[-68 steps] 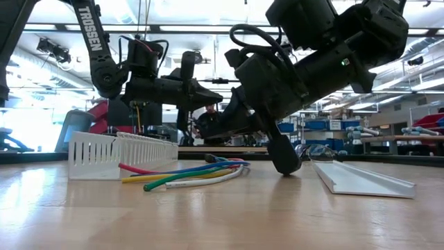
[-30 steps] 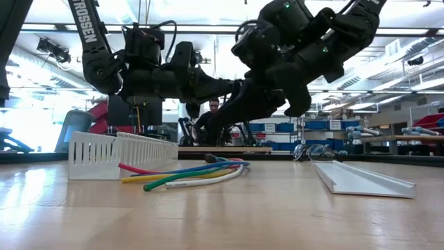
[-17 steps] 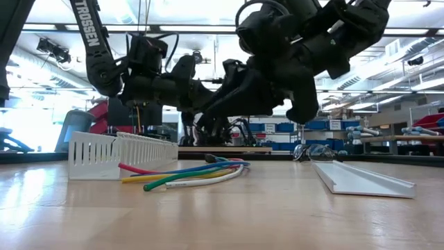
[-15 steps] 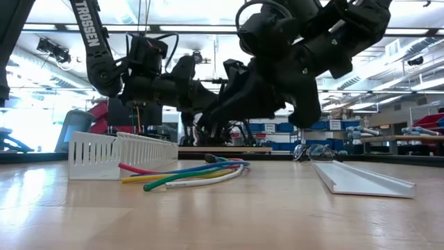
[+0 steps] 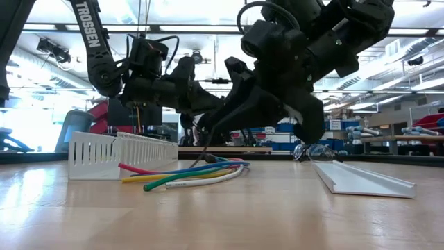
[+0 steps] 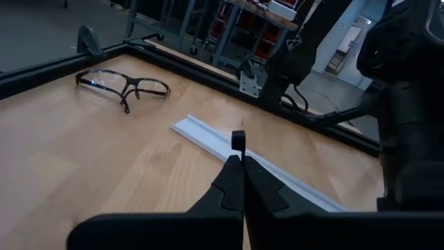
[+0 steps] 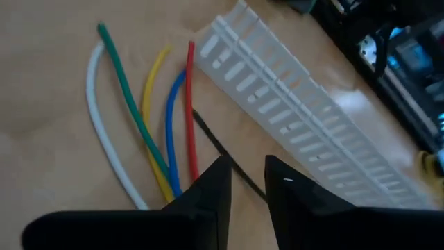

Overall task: Ziptie cables
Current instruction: Wrap the zip tie into the cable wires

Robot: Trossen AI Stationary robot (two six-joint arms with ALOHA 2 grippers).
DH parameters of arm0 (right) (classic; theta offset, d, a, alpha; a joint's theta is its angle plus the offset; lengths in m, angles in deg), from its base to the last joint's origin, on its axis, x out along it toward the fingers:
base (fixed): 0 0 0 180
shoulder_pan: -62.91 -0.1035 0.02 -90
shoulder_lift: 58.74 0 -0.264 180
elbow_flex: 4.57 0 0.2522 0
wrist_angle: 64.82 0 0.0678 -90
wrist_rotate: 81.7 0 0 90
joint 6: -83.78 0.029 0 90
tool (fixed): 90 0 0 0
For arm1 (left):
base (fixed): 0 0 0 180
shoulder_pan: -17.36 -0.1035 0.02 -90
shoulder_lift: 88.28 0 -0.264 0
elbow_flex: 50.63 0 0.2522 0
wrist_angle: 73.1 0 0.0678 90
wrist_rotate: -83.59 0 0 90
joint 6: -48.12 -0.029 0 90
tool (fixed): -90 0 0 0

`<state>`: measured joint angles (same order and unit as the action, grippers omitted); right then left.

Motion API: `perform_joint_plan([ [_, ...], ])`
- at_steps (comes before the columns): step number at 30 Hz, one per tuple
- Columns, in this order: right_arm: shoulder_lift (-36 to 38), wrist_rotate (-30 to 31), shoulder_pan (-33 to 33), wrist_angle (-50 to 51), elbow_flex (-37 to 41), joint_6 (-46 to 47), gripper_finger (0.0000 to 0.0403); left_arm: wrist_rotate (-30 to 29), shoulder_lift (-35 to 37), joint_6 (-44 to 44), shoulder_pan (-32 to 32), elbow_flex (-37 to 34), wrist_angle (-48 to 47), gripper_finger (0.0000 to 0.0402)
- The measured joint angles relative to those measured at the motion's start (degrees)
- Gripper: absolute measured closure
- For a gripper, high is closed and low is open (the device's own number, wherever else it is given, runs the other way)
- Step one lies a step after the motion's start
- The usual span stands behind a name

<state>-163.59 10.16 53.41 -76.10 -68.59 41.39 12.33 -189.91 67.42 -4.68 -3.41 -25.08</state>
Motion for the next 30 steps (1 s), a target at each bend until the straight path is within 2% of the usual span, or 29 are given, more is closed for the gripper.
perform_joint_plan([
  [4,-1.01,1.55,0.23,0.24,-0.28,-8.35,0.033,0.0,0.0,0.48,-0.13,0.02,0.0,0.0402],
  [9,-3.49,12.0,1.03,0.14,-1.82,-24.45,0.033,-0.01,0.0,5.76,-0.13,0.06,0.02,0.0402],
  [15,-5.81,18.25,2.94,-3.04,-2.36,-38.2,0.033,0.89,0.0,13.01,-0.09,0.06,-0.09,0.0402],
  [23,-5.81,18.5,5.16,-4.02,-2.36,-48.95,0.033,1.33,0.0,19.01,0.47,0.06,-0.43,0.0401],
  [30,-5.81,16.78,6.37,-3.77,-2.36,-49.86,0.033,1.31,0.0,22.93,1.22,0.06,0.56,0.0401],
])
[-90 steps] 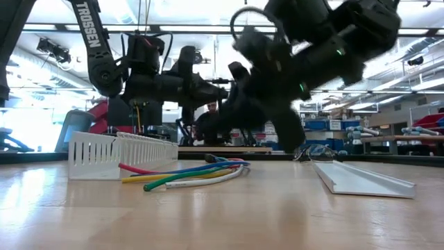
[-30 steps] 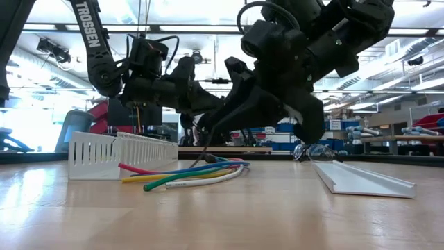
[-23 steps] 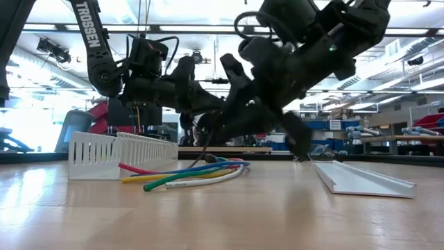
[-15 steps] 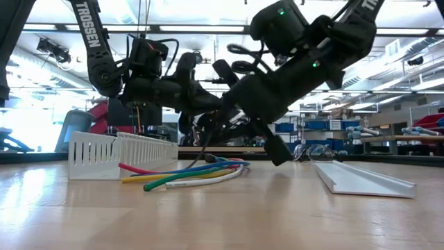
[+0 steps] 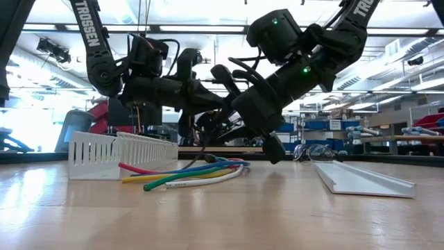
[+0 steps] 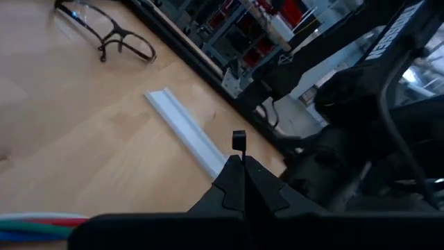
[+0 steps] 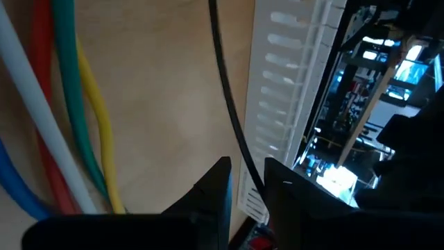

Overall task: Ziptie cables
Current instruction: Wrap the zip tie into the cable wires

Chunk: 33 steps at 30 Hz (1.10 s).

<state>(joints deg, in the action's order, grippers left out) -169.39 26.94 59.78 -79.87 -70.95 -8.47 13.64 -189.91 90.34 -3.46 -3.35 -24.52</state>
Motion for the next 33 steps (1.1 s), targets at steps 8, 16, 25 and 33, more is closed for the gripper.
perform_joint_plan([
  [8,0.0,-4.14,-1.63,0.32,0.0,4.93,0.033,-2.58,-0.01,0.03,-0.2,0.2,3.05,0.0401],
  [16,0.0,-6.14,-3.22,0.35,0.0,13.18,0.033,-4.71,-0.02,0.04,-0.23,1.9,4.04,0.0401],
  [25,0.0,-6.68,-5.22,0.17,0.0,19.69,0.033,-7.36,-0.02,0.02,-0.23,3.02,4.02,0.0401],
  [33,0.0,-4.0,-8.19,0.18,0.0,23.08,0.033,-5.21,-0.02,-1.77,-1.34,3.02,2.55,0.0401],
])
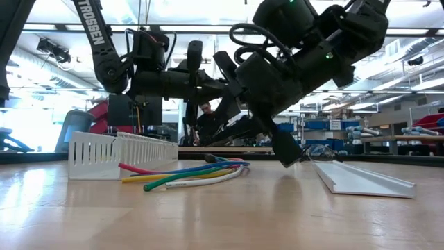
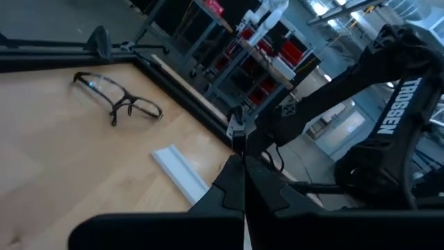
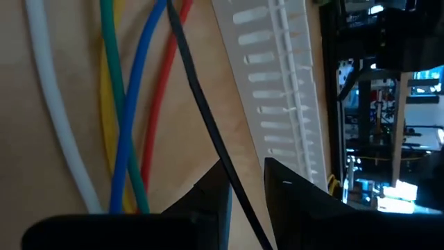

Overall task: Ziptie cables
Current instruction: Wrap the zip tie into the cable wires

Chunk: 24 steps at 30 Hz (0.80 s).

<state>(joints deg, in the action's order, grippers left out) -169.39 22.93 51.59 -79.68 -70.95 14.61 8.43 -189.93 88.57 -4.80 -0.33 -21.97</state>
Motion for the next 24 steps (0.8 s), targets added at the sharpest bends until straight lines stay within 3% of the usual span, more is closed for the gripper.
perform_joint_plan([
  [7,0.0,8.0,-2.11,0.03,0.02,1.56,0.033,4.5,0.0,-1.81,-2.19,-0.11,-1.38,0.0401],
  [12,0.0,7.87,-2.82,0.03,0.02,5.0,0.033,4.94,0.01,-2.56,-2.22,-0.11,-1.7,0.0401],
  [20,0.0,2.53,-1.86,0.02,0.02,4.6,0.033,4.45,0.0,-0.39,-2.14,-0.11,-1.59,0.0401],
  [24,0.0,4.0,0.09,0.02,0.02,-1.17,0.033,4.5,0.0,0.74,-1.71,-0.11,-1.45,0.0401],
])
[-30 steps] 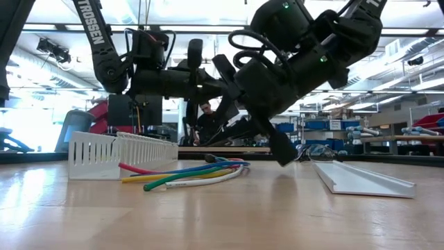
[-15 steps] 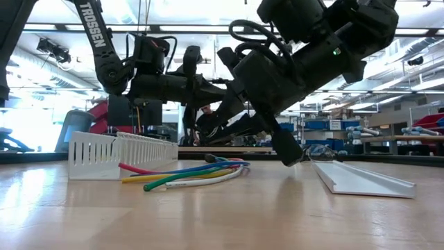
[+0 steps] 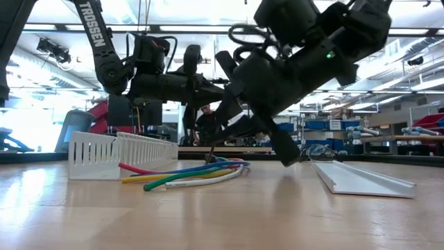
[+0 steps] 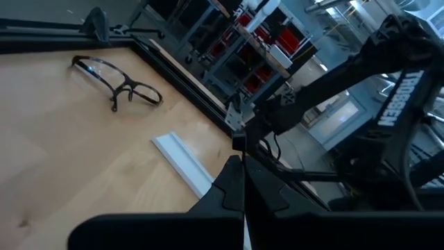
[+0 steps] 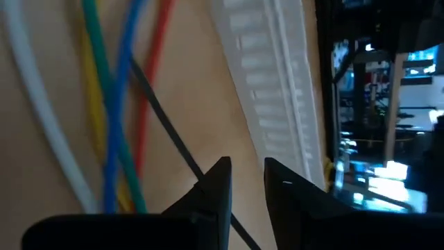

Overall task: Ziptie cables
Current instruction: Wrap the zip tie into the cable wires

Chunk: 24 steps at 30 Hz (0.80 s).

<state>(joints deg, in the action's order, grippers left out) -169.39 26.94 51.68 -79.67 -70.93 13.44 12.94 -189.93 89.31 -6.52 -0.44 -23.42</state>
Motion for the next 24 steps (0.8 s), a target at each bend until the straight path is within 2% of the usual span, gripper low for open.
perform_joint_plan([
  [6,0.0,7.28,1.95,-0.05,0.0,-13.35,0.033,0.95,0.0,1.29,0.02,0.0,-0.44,0.0401],
  [9,0.0,9.86,2.82,-0.04,0.0,-14.44,0.033,1.38,0.0,1.29,0.02,0.0,-0.44,0.0401],
  [14,0.0,10.39,3.89,-0.07,0.0,-16.64,0.033,1.94,0.0,1.47,0.02,0.0,-0.59,0.0401],
  [19,0.0,16.78,4.34,-5.01,0.05,-17.78,0.033,1.99,0.0,1.22,-0.02,0.0,-2.9,0.0401],
  [22,0.0,16.94,4.96,-6.46,0.04,-17.83,0.033,1.97,0.0,1.05,-0.02,0.0,-2.97,0.0401],
  [24,0.0,14.77,5.49,-6.03,0.04,-17.84,0.033,1.98,0.0,1.21,-0.01,0.0,-2.69,0.0401],
])
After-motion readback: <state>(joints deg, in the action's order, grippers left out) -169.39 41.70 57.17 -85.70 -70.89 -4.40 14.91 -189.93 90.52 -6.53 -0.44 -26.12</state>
